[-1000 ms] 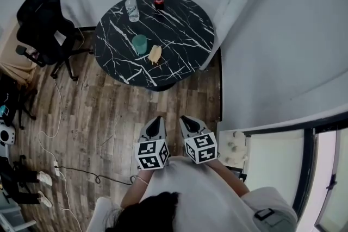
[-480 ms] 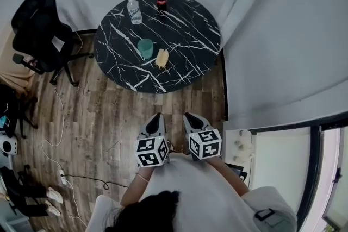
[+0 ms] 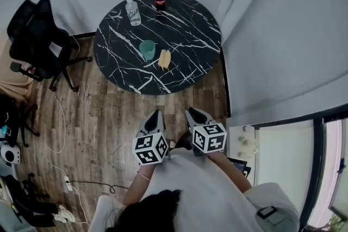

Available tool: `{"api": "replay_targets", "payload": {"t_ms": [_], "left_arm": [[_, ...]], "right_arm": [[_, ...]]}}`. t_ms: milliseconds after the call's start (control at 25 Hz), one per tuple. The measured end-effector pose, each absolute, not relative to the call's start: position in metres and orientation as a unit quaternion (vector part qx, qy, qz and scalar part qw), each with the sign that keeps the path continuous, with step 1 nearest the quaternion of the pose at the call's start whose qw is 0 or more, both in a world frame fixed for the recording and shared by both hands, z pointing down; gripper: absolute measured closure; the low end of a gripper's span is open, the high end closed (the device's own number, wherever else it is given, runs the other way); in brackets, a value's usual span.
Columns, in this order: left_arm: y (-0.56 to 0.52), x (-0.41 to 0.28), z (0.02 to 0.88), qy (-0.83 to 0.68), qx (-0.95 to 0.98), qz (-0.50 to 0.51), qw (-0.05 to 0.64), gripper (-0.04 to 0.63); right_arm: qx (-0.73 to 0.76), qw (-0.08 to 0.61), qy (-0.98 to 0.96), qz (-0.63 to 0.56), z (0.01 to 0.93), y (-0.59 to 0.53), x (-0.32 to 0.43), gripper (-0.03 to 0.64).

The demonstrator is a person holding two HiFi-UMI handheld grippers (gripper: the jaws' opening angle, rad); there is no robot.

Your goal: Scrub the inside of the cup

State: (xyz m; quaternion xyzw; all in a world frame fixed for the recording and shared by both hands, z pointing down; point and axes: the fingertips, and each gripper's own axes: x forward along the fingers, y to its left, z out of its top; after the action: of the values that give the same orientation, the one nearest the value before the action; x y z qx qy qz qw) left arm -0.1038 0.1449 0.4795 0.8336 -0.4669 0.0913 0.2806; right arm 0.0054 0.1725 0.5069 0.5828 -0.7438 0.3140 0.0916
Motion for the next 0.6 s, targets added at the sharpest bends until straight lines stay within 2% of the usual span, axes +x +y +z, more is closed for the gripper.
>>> {"api": "replay_targets", "payload": {"t_ms": [440,600], "left_arm": [[0.118,-0.122,0.484,-0.496,0.814,0.084,0.291,0.584],[0.101,-0.130,0.486,-0.516,0.800,0.086,0.295,0.584]], "right_arm": [[0.558,0.103,-0.757,0.325,0.513,0.136,-0.003,0.570],[0.543,0.104,-0.761,0.339,0.517,0.114,-0.002,0.531]]}}
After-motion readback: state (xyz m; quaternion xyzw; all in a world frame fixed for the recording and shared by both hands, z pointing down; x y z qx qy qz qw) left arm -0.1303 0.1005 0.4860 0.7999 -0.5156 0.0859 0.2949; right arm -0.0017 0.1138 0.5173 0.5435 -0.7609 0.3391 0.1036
